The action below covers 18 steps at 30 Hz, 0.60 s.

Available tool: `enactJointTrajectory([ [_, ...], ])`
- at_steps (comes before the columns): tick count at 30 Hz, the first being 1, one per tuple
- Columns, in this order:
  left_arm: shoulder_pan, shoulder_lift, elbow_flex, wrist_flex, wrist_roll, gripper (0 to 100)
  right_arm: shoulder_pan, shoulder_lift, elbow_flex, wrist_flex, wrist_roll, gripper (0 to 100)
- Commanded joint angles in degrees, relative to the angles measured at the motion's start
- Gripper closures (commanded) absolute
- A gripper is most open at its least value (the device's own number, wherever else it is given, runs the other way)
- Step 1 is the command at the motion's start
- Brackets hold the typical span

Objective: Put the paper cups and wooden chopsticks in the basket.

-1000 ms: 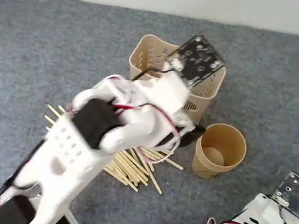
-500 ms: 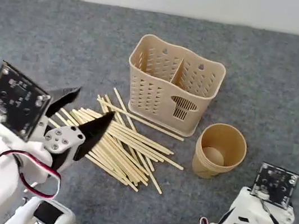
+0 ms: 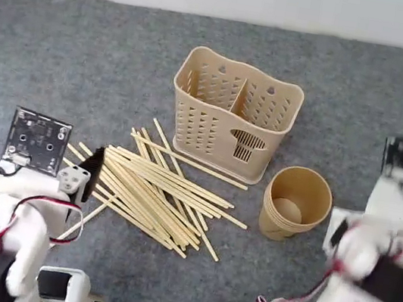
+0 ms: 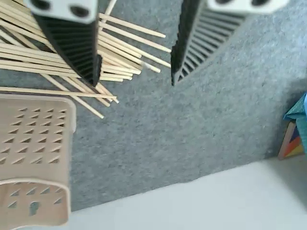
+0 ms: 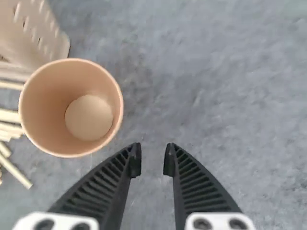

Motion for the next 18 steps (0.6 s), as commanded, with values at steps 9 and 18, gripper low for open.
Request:
enactJointTrajectory([
  [9, -6.4, -9.3, 17.5, -8.6, -1.1, 77, -4.1, 24.7, -12.5, 2.6, -0.6, 89.8],
  [18, -6.4, -20.2, 26.0, -8.2, -1.1, 77, -9.0, 27.2, -12.4, 2.2, -0.7, 89.8],
])
